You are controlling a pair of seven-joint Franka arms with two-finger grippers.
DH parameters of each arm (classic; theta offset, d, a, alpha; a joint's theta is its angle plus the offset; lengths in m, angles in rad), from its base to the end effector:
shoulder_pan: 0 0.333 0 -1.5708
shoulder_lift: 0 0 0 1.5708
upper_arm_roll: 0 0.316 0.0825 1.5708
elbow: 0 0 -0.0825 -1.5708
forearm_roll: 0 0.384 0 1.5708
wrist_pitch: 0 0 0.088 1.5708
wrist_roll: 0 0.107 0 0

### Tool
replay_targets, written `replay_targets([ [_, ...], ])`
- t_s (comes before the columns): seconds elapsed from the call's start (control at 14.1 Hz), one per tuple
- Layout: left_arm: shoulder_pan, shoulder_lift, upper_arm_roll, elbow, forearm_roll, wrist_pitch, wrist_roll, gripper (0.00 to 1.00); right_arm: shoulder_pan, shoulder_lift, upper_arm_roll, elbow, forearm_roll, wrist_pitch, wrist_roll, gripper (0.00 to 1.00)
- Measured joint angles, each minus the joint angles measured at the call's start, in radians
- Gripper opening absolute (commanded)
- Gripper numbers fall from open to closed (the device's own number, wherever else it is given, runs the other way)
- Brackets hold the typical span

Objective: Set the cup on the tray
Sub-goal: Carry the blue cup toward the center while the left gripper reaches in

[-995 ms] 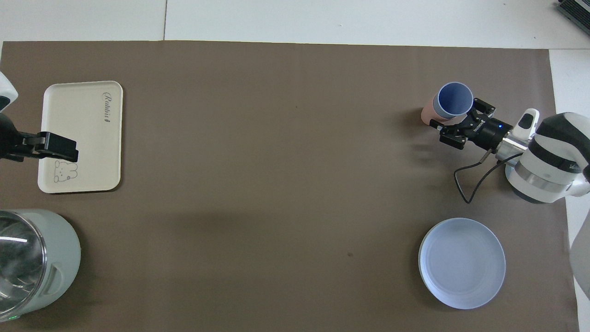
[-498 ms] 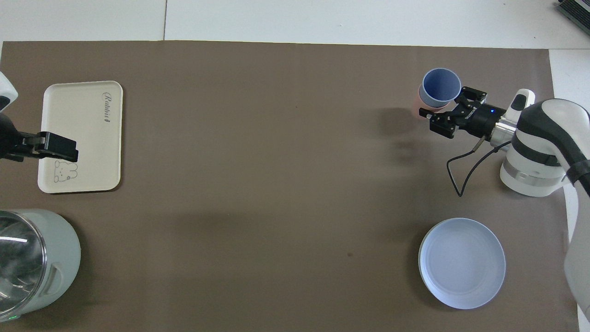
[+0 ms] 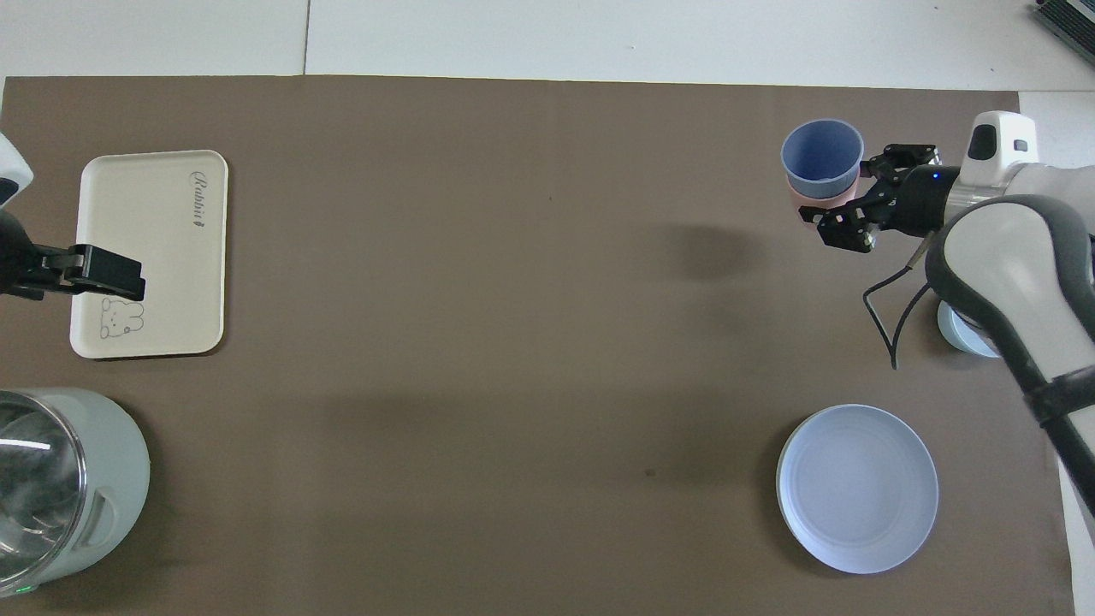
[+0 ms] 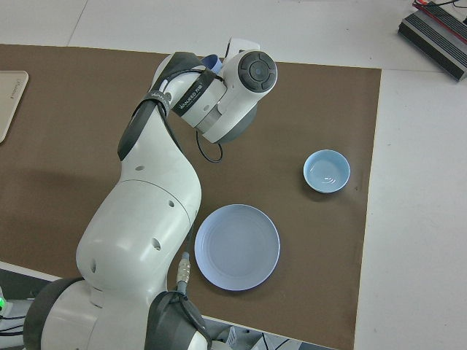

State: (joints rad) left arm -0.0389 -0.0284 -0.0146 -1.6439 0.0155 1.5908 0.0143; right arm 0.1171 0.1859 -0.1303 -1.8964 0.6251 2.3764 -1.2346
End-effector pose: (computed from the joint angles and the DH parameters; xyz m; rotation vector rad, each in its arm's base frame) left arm 0.5454 -0.0277 0.6073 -3.1231 0.1067 0.0381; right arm 0.6308 0.0018 0.4379 -2.5926 -1.1484 -0.7396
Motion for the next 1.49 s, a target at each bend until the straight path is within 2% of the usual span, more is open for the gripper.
replay_targets([
  [0.14, 0.0, 0.0, 0.0, 0.0, 0.0, 0.0, 0.0, 1.0, 0.052, -0.027, 0.002, 0.025, -0.223, -0.065, 0.153, 0.0],
  [0.28, 0.0, 0.0, -0.002, 0.0, 0.0, -0.001, 0.0, 1.0, 0.094, -0.051, 0.004, 0.086, -0.386, -0.198, 0.286, 0.0],
  [0.43, -0.003, 0.0, -0.008, 0.0, 0.0, -0.006, 0.0, 1.0, 0.129, -0.062, 0.005, 0.145, -0.429, -0.288, 0.35, 0.0],
  [0.64, -0.008, 0.0, -0.018, -0.001, 0.0, -0.017, 0.0, 1.0, 0.188, -0.061, 0.007, 0.183, -0.5, -0.35, 0.401, 0.0],
  [0.92, -0.037, -0.012, -0.031, -0.029, -0.02, -0.015, -0.015, 1.0, 0.311, -0.059, 0.013, 0.239, -0.598, -0.413, 0.591, 0.0],
  [1.07, -0.042, -0.03, -0.033, -0.084, -0.087, 0.038, -0.071, 0.99, 0.348, -0.054, 0.014, 0.28, -0.617, -0.482, 0.639, 0.0],
  [1.14, -0.047, -0.037, -0.033, -0.11, -0.128, 0.073, -0.096, 0.93, 0.362, -0.049, 0.014, 0.305, -0.636, -0.523, 0.663, 0.0],
  [1.21, -0.054, -0.042, -0.034, -0.132, -0.173, 0.105, -0.118, 0.92, 0.376, -0.043, 0.014, 0.323, -0.654, -0.552, 0.684, 0.0],
  [1.49, -0.12, -0.04, -0.035, -0.208, -0.386, 0.318, -0.249, 0.89, 0.428, -0.003, 0.015, 0.348, -0.664, -0.57, 0.755, 0.0],
])
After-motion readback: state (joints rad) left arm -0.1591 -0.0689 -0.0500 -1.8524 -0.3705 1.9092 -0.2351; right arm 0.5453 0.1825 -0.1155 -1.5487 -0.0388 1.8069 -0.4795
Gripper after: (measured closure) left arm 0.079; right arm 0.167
